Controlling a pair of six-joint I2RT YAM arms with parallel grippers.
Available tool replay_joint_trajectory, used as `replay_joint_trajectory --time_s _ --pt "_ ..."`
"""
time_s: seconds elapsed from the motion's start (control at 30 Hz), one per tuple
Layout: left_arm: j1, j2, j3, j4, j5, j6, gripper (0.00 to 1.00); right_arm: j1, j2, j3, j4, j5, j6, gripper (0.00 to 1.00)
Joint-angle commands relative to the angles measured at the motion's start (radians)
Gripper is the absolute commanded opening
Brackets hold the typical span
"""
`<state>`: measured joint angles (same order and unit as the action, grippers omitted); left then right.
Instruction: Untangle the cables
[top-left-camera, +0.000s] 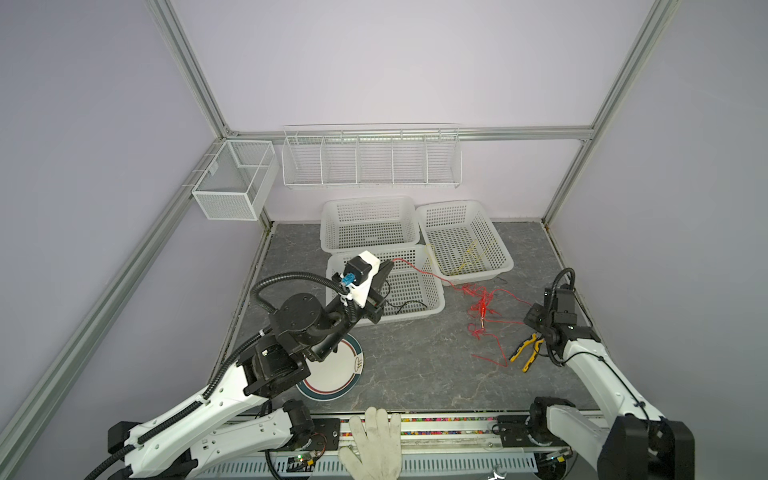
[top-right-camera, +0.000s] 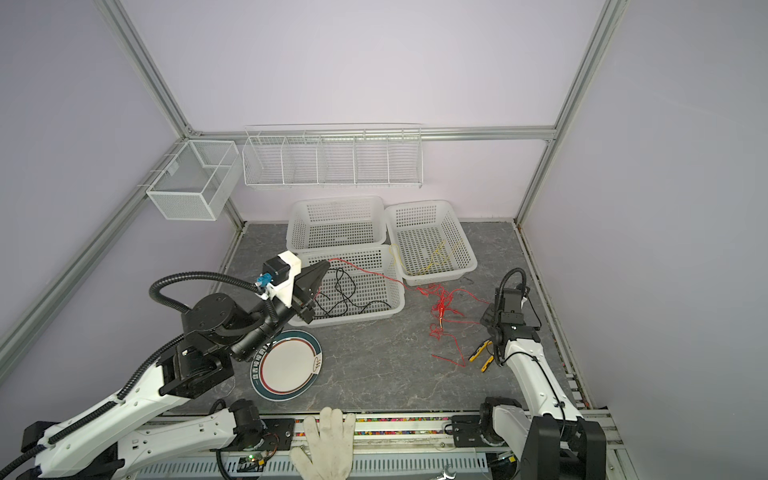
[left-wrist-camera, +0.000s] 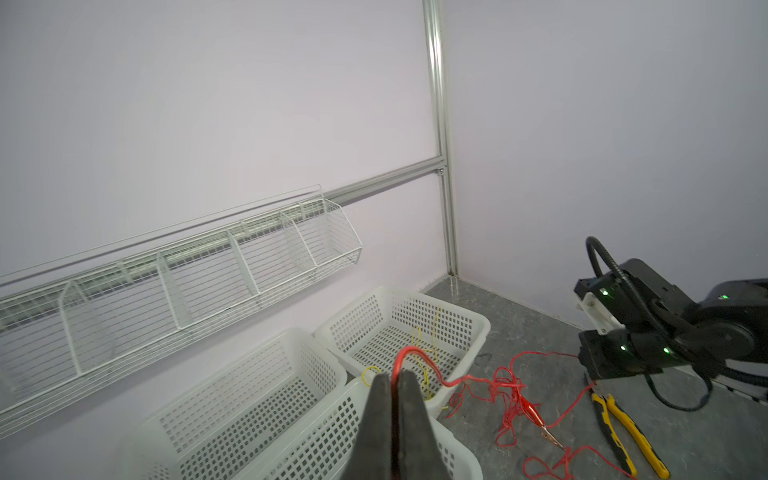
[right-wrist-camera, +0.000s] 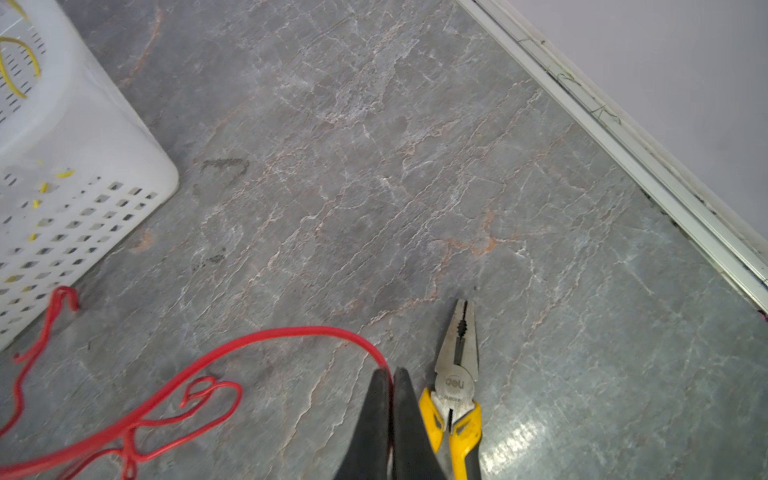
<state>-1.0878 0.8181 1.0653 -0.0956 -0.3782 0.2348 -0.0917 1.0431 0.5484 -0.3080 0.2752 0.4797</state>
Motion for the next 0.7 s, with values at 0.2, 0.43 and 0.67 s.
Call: replay_joint_trajectory --time_s 0.2,0.43,0.67 --pt "-0.003 -0.101 0.055 0.001 -0.381 0.053 0.00 -0.041 0.015 -0.011 0.029 -0.039 0.024 0.06" --pt "-0.003 -0.158 0.032 0.078 -0.520 0.100 0.00 -0.076 0.035 -0.007 0.033 -0.057 0.028 0.06" --pt "-0.003 -0.176 0.029 0.051 -0.446 0.075 0.00 -0.077 0.043 -0.004 0.061 -0.135 0.019 0.06"
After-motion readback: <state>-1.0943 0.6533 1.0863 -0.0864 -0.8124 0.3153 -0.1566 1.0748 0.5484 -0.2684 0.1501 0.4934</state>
